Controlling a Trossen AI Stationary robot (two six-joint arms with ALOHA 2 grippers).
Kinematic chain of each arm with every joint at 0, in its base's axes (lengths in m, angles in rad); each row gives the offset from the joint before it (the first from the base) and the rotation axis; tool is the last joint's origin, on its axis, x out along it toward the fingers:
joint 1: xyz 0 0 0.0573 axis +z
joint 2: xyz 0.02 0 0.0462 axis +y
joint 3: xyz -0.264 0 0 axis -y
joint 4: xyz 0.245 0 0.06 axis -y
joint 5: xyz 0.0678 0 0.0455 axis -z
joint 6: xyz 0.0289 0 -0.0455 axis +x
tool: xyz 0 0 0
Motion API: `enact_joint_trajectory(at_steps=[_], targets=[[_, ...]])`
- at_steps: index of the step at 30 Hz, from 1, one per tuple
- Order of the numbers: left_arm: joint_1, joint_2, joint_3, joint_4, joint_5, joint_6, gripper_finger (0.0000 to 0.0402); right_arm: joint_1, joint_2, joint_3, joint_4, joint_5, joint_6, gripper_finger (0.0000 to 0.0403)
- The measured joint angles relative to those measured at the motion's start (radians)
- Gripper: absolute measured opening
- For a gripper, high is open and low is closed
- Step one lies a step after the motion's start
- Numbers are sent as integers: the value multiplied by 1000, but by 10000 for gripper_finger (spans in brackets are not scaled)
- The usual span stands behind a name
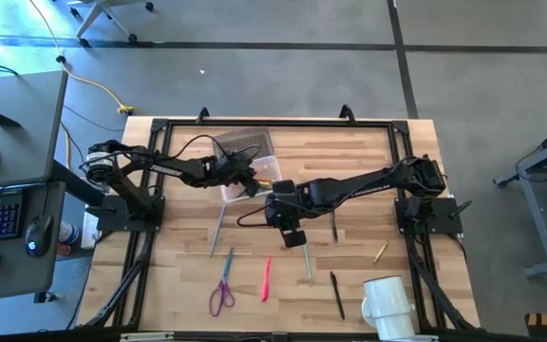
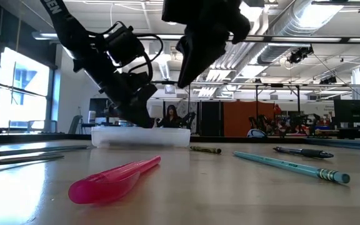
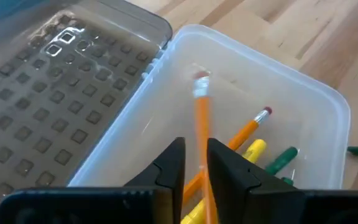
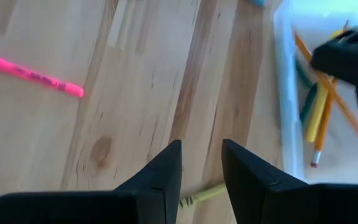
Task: Pick & place school supplies into a supply box
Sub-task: Put the orange pencil into the transparent supply box, then put the left light green crayon into the transparent supply box
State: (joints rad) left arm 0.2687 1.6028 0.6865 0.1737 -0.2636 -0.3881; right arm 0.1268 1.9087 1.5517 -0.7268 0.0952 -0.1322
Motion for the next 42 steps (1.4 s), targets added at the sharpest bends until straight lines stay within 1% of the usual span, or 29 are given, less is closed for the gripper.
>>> enact_joint_trajectory(at_steps=[3, 6, 11, 15, 16, 19, 20, 21, 22, 26, 28, 31, 34, 35, 39, 42], targets=[[0, 0, 0, -6, -63, 2, 121, 0, 0, -39, 42, -1, -7, 98], [0, 0, 0, -6, -139, 13, 132, 0, 1, -49, 42, 39, -2, 98], [0, -7, 27, -7, -128, 61, 132, 0, 0, -46, 53, 134, 87, 99], [0, -35, 110, -79, -96, 110, 122, -2, 0, -65, 69, 159, 215, 99], [0, -43, 133, -126, -90, 125, 120, -2, 0, -74, 73, 192, 236, 99], [0, -69, 221, -279, -91, 152, 113, -2, 0, -108, 83, 366, 304, 99], [0, -80, 250, -330, -90, 150, 111, -2, -1, -124, 87, 406, 327, 99], [0, -89, 277, -389, -85, 148, 110, -2, -1, -140, 89, 417, 345, 99], [0, -95, 305, -440, -81, 148, 109, -3, -1, -154, 94, 405, 356, 99], [0, -122, 415, -627, -31, 152, 102, -2, -1, -214, 186, 281, 370, 99], [-1, -153, 454, -707, -36, 152, 99, 0, 0, -249, 235, 263, 396, 99], [-1, -215, 487, -801, -90, 156, 99, 1, 0, -305, 321, 309, 431, 99], [0, -311, 487, -856, -158, 152, 99, 0, 0, -377, 408, 398, 474, 99], [0, -344, 477, -860, -169, 146, 99, 0, 0, -402, 441, 411, 490, 99], [0, -452, 420, -856, -175, 112, 99, 1, 0, -500, 591, 396, 532, 99], [0, -507, 354, -782, -190, 74, 96, 3, 0, -559, 733, 424, 541, 99]])
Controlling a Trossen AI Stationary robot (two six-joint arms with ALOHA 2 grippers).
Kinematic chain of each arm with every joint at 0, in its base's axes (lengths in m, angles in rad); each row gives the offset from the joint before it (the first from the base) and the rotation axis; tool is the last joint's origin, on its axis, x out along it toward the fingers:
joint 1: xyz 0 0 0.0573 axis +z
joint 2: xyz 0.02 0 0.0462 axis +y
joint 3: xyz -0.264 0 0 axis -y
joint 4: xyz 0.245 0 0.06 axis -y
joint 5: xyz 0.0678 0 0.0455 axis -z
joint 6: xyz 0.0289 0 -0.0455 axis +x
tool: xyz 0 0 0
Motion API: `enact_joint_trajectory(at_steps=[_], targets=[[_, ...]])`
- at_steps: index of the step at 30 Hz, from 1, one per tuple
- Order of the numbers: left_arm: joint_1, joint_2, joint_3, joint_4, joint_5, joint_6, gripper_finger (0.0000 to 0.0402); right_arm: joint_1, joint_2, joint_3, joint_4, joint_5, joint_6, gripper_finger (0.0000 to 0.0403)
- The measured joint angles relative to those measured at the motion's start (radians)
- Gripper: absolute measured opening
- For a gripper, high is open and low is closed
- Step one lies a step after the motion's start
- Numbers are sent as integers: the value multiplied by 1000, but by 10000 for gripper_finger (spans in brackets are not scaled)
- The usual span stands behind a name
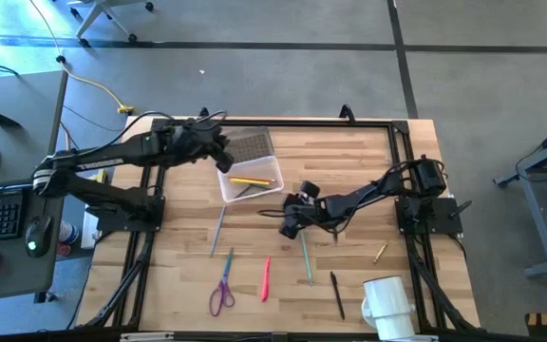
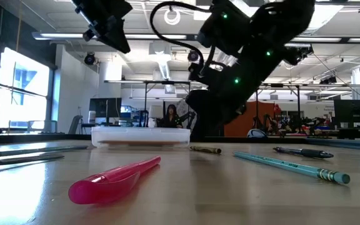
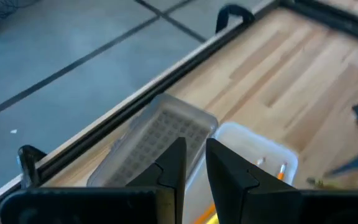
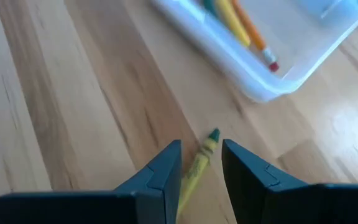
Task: Pick & place school supplies into a supply box
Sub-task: Put the left light green crayon into the transparent supply box
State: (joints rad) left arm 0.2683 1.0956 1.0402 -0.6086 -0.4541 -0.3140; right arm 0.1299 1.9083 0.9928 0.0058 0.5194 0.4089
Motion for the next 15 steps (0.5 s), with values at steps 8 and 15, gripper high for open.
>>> enact_joint_trajectory(at_steps=[8, 15], targets=[[0, -46, -172, 215, -20, -6, 82, 0, 0, -122, 217, 43, 24, 99], [0, -47, -250, 427, -24, -7, 69, 0, 0, -201, 339, 97, 37, 99]])
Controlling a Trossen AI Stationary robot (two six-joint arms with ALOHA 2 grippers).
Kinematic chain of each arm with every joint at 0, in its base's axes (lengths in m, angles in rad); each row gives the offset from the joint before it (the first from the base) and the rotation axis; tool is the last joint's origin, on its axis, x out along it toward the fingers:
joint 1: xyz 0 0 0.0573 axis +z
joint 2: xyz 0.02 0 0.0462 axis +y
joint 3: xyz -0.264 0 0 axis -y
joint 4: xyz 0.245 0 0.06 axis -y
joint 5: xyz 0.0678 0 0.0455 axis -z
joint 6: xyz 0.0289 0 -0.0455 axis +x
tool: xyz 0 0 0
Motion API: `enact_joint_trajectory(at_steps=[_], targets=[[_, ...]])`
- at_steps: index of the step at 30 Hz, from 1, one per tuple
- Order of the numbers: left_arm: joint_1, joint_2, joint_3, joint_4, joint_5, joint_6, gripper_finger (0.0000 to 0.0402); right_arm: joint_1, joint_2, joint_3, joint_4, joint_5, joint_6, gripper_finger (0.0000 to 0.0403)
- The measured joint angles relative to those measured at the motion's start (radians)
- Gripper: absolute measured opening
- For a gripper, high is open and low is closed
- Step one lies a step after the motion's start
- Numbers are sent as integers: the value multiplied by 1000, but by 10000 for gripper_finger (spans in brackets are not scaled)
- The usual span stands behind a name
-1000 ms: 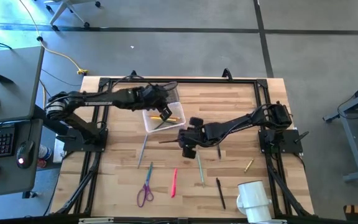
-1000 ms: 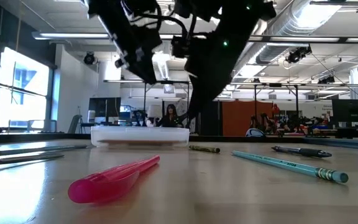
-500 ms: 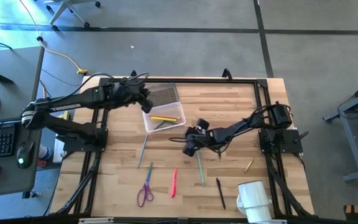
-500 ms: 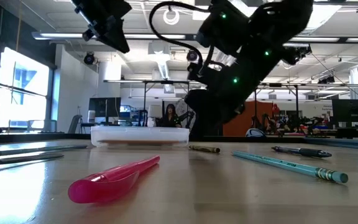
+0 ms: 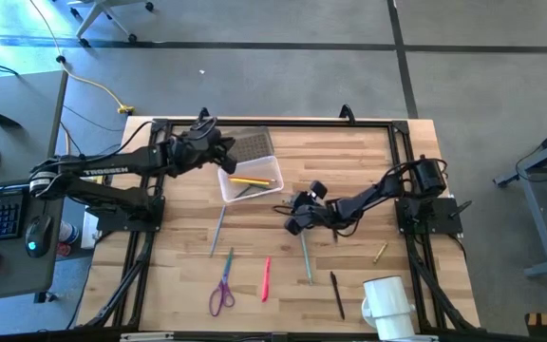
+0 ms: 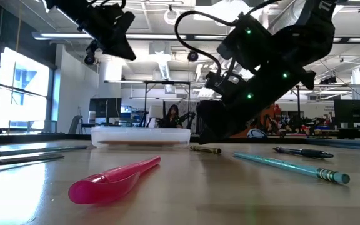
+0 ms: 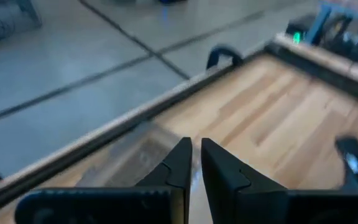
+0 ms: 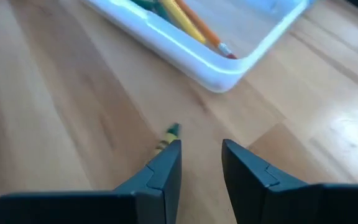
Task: Pick & place school supplies into a supply box
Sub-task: Put the left light green crayon into the transparent supply box
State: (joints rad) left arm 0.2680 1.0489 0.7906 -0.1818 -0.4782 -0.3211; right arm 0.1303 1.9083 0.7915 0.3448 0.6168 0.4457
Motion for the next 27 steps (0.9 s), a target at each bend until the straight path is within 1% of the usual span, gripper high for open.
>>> enact_joint_trajectory(at_steps=[4, 7, 10, 12, 16, 18, 21, 25, 27], targets=[[1, 0, -8, 38, -62, 20, 62, 2, 0, -47, 100, -20, -2, 99], [0, 0, -8, 69, -105, 49, 57, 3, 0, -79, 198, -21, -34, 99], [1, 0, -8, 99, -128, 76, 52, 3, 0, -107, 295, -28, -57, 99], [1, 0, -8, 120, -141, 91, 50, 3, 0, -113, 331, -45, -66, 99], [1, 0, -8, 158, -172, 115, 49, 4, 0, -112, 342, -87, -60, 99], [1, 0, -8, 181, -184, 116, 51, 9, 5, -112, 342, -90, -61, 99], [1, 0, -8, 190, -185, 120, 51, 21, 24, -112, 342, -74, -57, 99], [1, 0, -8, 190, -186, 141, 49, 28, 39, -112, 338, -20, -34, 99], [1, 1, -8, 189, -185, 141, 49, 27, 42, -112, 334, -21, -39, 99]])
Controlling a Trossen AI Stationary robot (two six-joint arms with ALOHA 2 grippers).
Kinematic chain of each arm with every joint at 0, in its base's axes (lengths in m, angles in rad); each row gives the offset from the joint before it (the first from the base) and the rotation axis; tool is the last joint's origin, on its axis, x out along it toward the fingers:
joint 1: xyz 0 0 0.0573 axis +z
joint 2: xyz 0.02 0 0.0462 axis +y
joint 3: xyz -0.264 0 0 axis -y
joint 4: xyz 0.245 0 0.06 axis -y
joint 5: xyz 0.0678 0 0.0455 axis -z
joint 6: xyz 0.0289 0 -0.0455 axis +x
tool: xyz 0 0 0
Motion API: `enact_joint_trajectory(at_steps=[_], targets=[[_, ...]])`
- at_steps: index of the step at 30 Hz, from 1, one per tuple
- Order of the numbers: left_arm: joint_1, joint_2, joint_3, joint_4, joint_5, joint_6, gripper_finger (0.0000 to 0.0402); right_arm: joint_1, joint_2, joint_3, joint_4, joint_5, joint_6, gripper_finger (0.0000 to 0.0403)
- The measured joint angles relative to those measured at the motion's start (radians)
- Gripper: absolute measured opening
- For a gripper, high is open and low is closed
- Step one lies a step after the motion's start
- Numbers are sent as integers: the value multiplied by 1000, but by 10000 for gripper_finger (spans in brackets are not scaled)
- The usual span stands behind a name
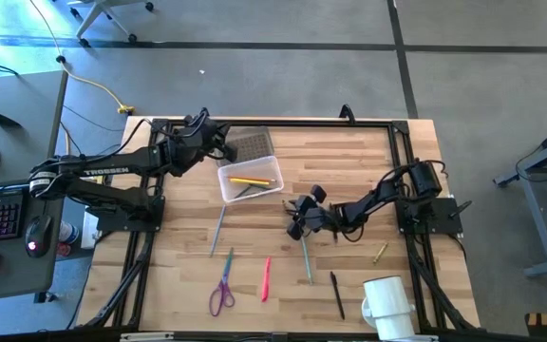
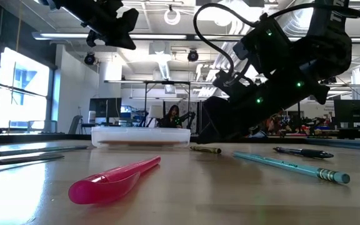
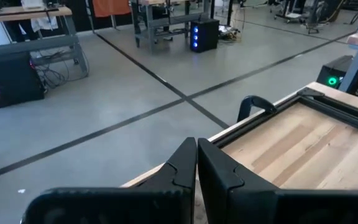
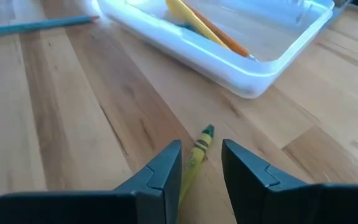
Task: Pick & place school supplies into a supply box
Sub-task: Put the left light green crayon into the transparent supply box
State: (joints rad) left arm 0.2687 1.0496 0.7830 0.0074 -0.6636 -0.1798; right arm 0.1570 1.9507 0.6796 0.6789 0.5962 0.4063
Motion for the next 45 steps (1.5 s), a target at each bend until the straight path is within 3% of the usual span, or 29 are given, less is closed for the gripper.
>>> enact_joint_trajectory(at_steps=[21, 29, 31, 41, 45], targets=[[0, 0, 0, -2, -2, -11, 46, 5, -1, 3, -109, -44, 64, 93], [0, 0, 0, -2, -2, -12, 46, -15, -4, 3, -175, -37, 64, 15], [0, 0, 0, -2, -2, -11, 46, -24, -4, 3, -175, -30, 62, 10], [0, 0, 0, -7, -2, -11, 46, -60, 4, -2, 120, -59, -45, 11], [0, 0, 0, -7, 2, -9, 46, -95, 3, 18, 208, -224, -78, 6]])
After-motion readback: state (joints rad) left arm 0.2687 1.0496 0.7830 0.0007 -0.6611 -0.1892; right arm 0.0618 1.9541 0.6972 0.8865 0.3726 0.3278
